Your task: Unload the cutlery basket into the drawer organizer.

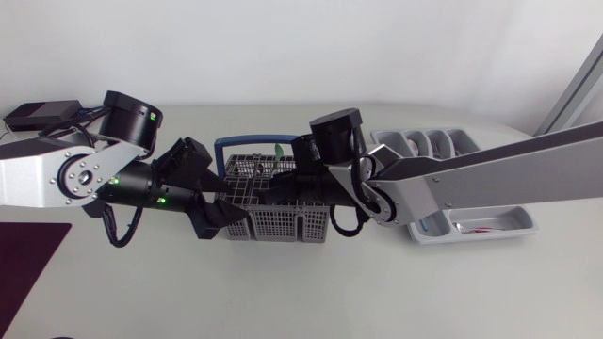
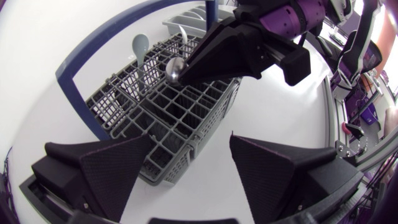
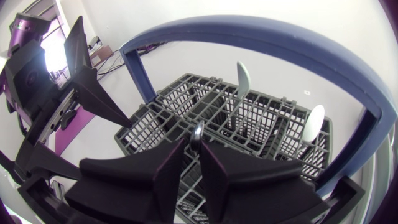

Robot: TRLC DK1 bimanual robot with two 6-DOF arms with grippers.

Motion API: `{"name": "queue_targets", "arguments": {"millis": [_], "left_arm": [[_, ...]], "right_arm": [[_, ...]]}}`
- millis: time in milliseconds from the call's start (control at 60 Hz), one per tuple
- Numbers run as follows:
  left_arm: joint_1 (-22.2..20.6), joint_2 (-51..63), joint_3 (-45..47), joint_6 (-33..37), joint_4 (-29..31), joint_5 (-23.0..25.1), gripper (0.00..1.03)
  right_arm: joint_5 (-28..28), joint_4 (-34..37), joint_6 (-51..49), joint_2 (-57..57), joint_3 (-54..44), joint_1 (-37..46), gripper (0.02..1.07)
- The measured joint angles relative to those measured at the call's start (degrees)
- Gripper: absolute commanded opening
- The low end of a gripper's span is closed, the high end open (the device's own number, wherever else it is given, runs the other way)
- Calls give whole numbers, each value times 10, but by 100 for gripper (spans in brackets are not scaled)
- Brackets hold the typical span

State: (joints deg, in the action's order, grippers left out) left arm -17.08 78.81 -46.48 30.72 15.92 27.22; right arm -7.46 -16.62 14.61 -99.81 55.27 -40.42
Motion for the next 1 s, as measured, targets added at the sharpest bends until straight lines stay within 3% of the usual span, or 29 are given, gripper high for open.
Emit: {"name": "queue_targets", "arguments": {"millis": [183,1000], "left_arm": [[0,0,0,0,0,0,97],[0,-3,7,0,-9,0,97]], "right_arm": [[-4,-4,0,-1,0,0,8],[-6,-32,-3,23,-30,-11,8]]}}
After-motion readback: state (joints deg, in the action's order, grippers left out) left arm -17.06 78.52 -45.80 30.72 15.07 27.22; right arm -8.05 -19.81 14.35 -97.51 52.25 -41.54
